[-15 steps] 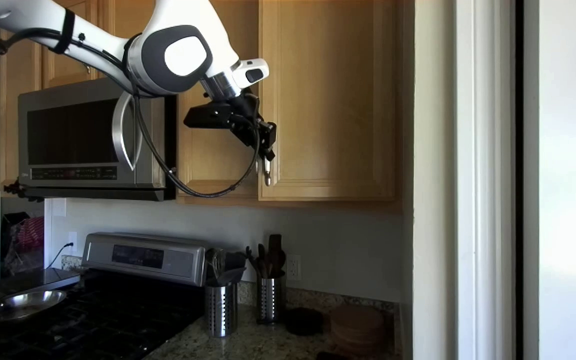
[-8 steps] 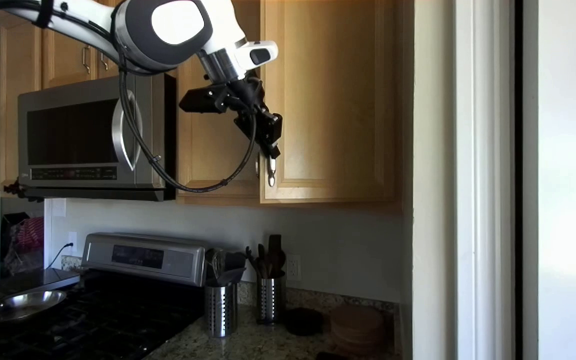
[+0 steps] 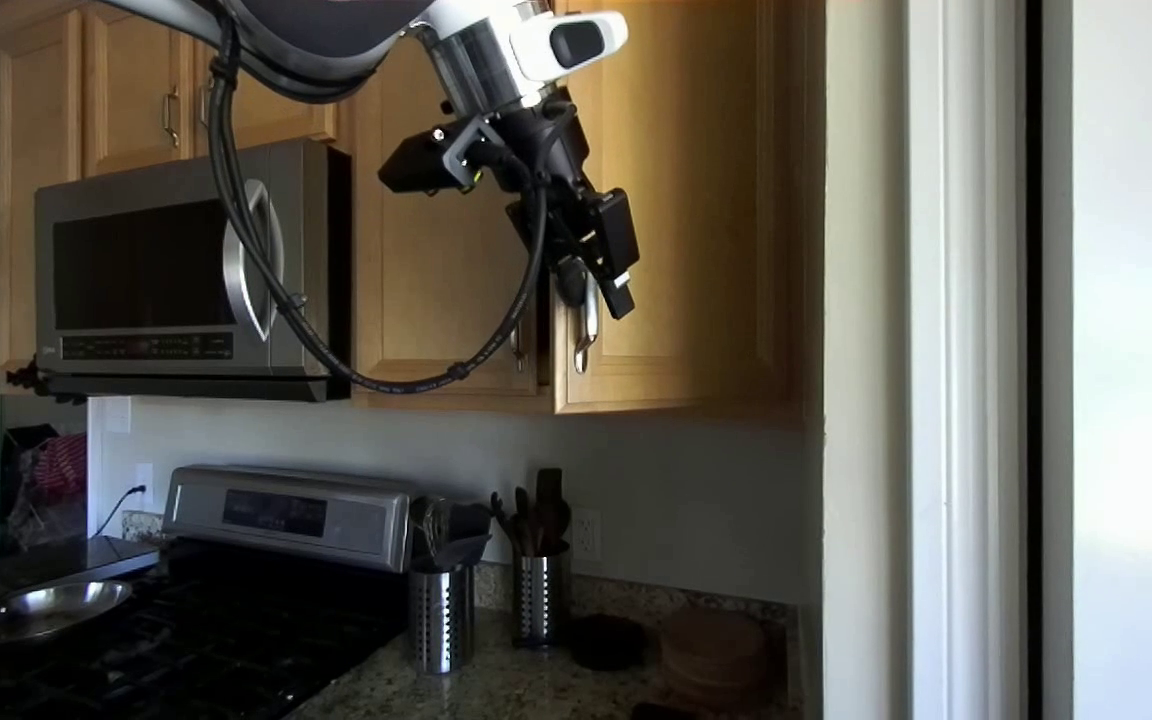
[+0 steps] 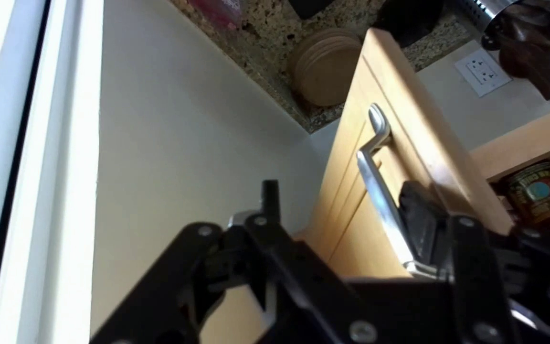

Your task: Open the cabinet door

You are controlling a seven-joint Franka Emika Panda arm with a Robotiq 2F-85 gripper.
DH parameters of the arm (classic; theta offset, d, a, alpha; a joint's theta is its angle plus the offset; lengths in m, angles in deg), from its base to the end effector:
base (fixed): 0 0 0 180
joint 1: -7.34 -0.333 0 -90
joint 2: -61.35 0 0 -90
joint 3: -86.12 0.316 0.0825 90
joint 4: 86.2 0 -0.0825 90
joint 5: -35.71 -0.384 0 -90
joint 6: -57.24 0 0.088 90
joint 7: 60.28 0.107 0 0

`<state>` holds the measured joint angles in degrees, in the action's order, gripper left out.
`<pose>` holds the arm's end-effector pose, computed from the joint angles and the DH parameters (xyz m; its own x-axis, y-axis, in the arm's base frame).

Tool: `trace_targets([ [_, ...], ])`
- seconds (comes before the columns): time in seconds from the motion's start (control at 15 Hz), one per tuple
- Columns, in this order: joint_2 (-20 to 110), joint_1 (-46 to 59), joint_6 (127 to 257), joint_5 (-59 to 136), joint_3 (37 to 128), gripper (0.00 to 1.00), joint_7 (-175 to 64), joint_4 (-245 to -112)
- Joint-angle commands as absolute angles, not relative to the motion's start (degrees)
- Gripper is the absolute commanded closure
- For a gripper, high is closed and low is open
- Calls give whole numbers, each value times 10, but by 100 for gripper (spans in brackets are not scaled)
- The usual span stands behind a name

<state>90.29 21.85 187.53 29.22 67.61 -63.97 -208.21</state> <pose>0.3609 -0.2725 0.6660 0.6429 -0.4996 0.5806 -0.4614 -0.8577 -0.2271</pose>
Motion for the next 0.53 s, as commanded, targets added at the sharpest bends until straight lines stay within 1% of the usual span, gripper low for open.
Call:
trace_targets([
  [0.0, 842, 255, 1951, 351, 700, 4, -600, -2089],
  [0.13, 844, 260, 1956, 380, 714, 0, -601, -2098],
  [0.47, 850, 299, 1944, 504, 753, 0, -563, -2106],
])
